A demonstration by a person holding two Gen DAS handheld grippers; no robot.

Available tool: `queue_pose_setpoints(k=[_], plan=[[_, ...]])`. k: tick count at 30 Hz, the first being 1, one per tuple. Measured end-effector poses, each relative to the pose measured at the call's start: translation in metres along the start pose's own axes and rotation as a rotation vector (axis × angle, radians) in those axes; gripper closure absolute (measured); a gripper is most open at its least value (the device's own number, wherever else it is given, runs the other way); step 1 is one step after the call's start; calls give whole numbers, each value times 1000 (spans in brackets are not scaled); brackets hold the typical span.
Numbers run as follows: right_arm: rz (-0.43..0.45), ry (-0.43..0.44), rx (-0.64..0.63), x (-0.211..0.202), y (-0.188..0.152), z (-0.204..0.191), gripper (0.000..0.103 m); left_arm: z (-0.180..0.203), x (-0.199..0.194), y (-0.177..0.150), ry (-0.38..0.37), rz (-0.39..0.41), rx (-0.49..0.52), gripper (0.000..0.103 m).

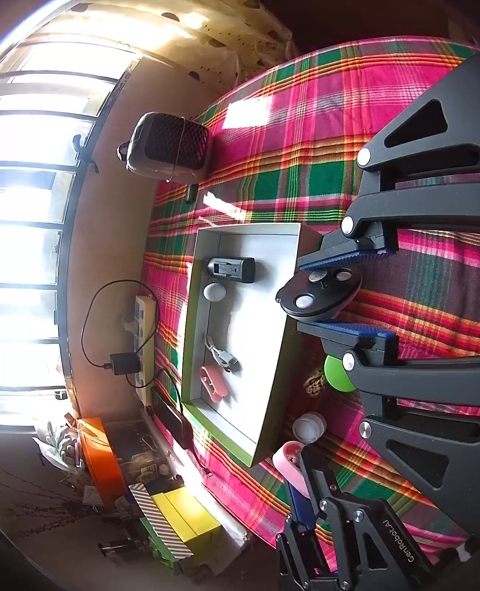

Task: Organize objects
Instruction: 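Lift and carry the pink piece and black disc over the box, then lower the pink piece and black disc down into the box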

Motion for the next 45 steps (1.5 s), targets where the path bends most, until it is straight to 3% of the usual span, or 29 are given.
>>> queue_pose_setpoints(k=[19, 30, 45], plan=[[8, 27, -25, 31, 48, 1, 75, -25, 30, 43, 31, -2, -22, 87], [-28, 52, -57, 73, 72, -10, 75, -40, 59, 50, 48, -37, -49, 87], [-105, 91, -121, 121, 81, -27, 75, -48, 85, 53, 59, -77, -55, 87]])
Point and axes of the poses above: each gripper's, at about its wrist camera, not at the fingertips, and x roughly the way its jaws point, z to its right, y to its top, the point moved 6 cm from there along x, roughly the way its jaws point
